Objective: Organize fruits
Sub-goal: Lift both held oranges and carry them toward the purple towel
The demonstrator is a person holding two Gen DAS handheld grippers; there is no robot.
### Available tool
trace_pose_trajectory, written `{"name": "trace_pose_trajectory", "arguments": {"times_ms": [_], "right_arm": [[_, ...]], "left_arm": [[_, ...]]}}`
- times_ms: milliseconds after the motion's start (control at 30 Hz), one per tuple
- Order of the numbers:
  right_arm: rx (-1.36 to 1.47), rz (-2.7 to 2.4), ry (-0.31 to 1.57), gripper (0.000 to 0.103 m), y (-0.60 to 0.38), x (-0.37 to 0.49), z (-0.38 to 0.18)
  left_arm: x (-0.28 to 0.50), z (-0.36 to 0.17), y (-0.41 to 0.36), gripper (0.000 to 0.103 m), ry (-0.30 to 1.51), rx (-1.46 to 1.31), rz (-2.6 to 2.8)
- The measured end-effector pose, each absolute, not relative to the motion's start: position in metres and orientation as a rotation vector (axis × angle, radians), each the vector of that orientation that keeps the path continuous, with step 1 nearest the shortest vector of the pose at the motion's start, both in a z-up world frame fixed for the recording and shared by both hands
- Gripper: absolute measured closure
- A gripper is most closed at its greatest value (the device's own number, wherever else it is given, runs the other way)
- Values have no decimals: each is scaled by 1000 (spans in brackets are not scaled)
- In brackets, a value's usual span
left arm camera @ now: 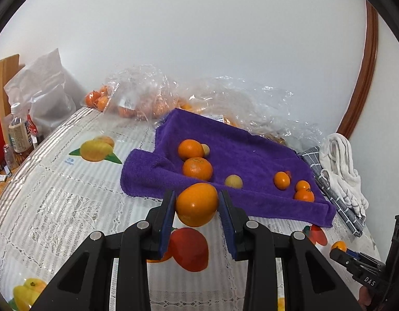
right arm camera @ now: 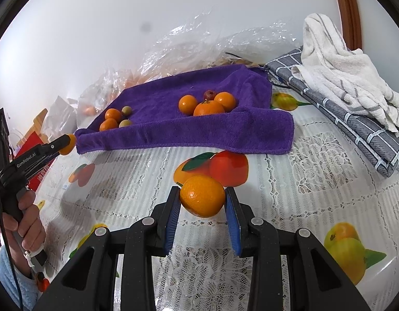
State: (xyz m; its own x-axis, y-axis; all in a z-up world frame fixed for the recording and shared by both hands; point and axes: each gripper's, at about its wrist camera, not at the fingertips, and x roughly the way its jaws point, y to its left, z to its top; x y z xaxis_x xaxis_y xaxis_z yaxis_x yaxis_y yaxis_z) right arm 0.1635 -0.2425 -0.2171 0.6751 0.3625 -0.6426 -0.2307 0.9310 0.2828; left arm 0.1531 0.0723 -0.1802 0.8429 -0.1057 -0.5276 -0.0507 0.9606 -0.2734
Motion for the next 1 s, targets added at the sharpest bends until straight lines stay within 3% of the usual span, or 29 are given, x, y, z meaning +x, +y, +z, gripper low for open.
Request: {"name": "trace_pose_trajectory", "arguments": {"times_ms": [733, 1000], "right_arm": [[213, 310, 787, 69, -245, 166, -218], [151, 332, 747, 69, -233, 168, -189]], "left_arm": [[142, -173, 69, 71, 509, -250, -12], [141, -170, 77, 71, 512, -281, -9]]}}
